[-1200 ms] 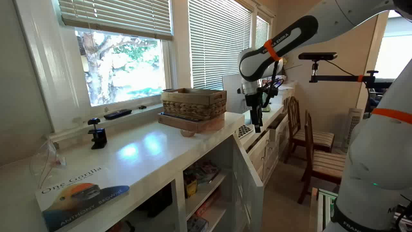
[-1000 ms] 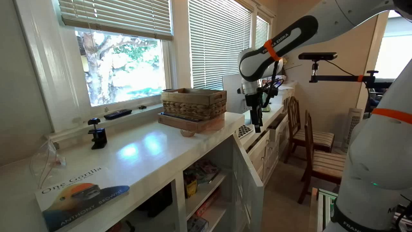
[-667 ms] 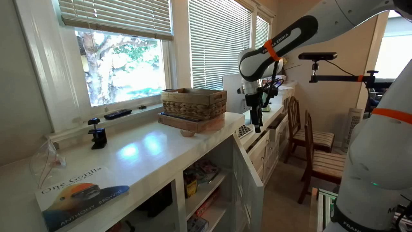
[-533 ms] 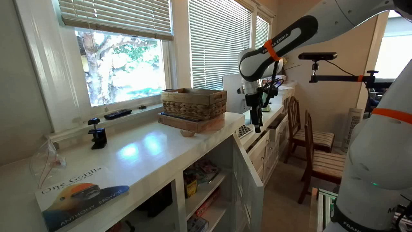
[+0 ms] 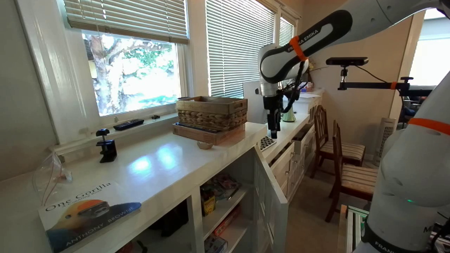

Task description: Take the remote out of the basket and place it on the table top

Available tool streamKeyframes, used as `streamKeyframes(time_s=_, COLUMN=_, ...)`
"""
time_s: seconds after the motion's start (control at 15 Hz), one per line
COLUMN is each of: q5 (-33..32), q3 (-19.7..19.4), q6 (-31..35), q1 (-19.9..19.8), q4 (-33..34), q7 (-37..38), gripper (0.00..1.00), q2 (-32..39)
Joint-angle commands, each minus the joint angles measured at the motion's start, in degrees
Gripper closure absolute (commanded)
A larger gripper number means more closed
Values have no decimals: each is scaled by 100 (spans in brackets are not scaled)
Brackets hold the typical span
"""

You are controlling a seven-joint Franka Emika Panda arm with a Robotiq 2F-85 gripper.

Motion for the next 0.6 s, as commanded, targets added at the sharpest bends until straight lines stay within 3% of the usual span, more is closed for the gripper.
streamKeyframes(time_s=0.0, q5=12, q3=91, q6=136, q1=22, q4=96, q7=-34, gripper=0, q2=-251)
streamKeyframes(time_s=0.53, q5=23, q3=133, q6=48, q1=196, q4=1132, q7=-472, gripper=0, q2=-265)
